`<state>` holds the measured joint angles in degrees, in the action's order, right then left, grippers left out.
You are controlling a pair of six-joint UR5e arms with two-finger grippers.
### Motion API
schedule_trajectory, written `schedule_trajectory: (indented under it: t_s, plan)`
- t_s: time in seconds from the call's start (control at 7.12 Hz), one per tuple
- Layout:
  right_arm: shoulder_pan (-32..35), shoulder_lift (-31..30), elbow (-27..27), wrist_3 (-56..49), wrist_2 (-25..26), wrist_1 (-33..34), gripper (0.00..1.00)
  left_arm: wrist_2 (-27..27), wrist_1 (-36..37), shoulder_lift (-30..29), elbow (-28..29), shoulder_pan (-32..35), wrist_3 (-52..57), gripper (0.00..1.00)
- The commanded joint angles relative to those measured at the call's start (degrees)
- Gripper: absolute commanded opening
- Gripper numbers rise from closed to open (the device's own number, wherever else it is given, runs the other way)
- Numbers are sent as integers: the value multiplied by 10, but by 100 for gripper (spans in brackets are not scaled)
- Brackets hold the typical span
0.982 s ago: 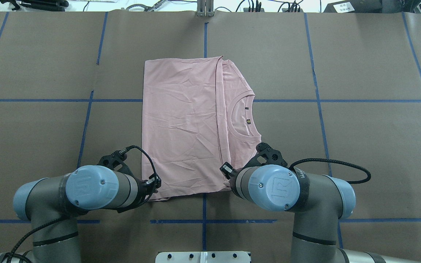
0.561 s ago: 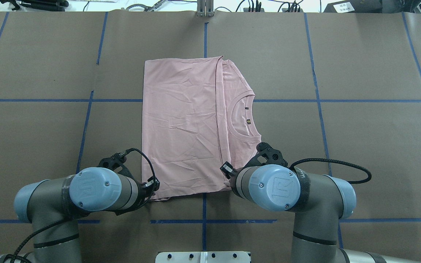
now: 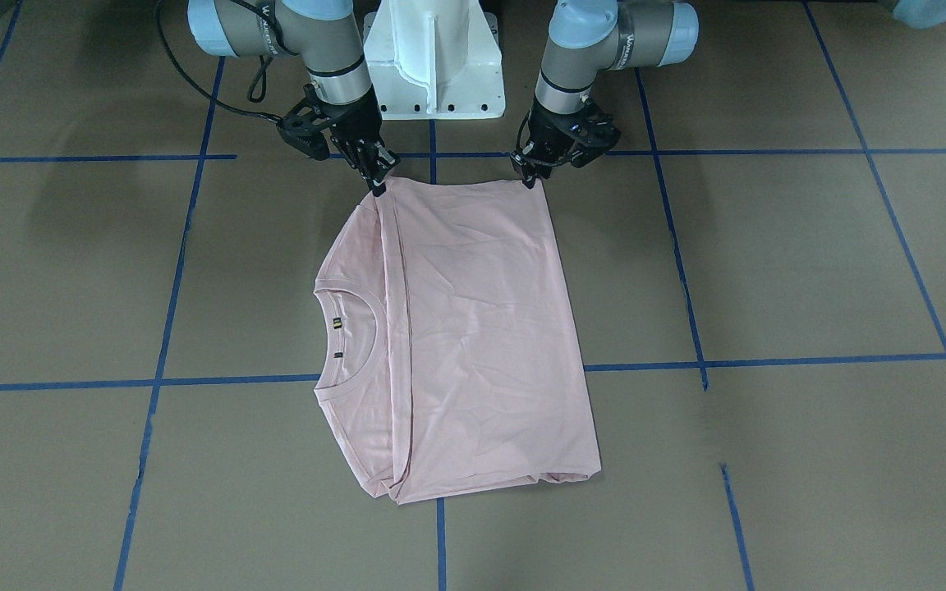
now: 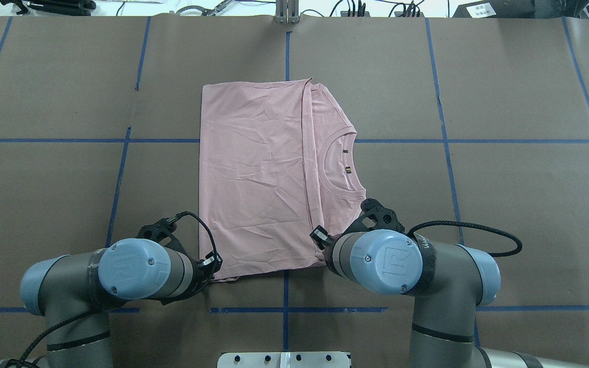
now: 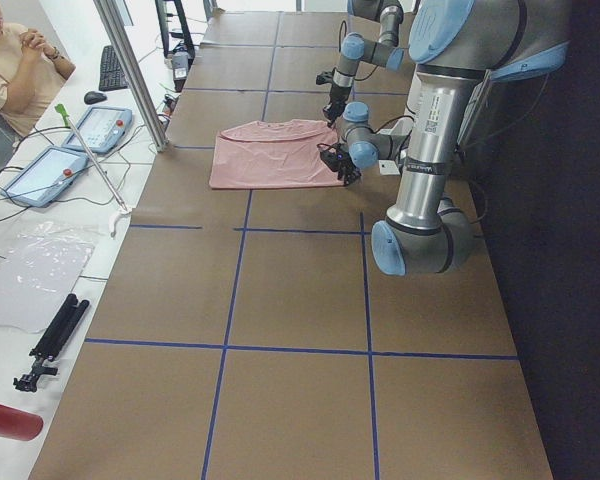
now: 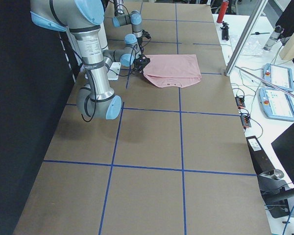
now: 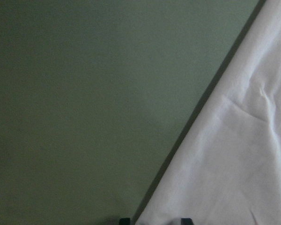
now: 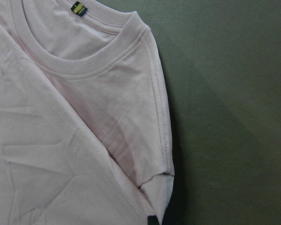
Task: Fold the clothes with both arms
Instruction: 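Grasp the near edge of the shirt with both grippers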
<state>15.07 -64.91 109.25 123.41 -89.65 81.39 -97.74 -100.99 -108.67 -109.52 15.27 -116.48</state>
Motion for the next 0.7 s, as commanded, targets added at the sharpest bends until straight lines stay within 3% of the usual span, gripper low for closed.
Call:
schedule_trajectory:
  t_s: [0.0, 0.56]
  plan:
    - [-1, -2, 3, 0, 0, 0, 0, 1, 0, -1, 1, -1, -3, 0]
    - [0, -5, 3, -3, 1, 0, 0, -1, 0, -6, -18, 2, -4, 0]
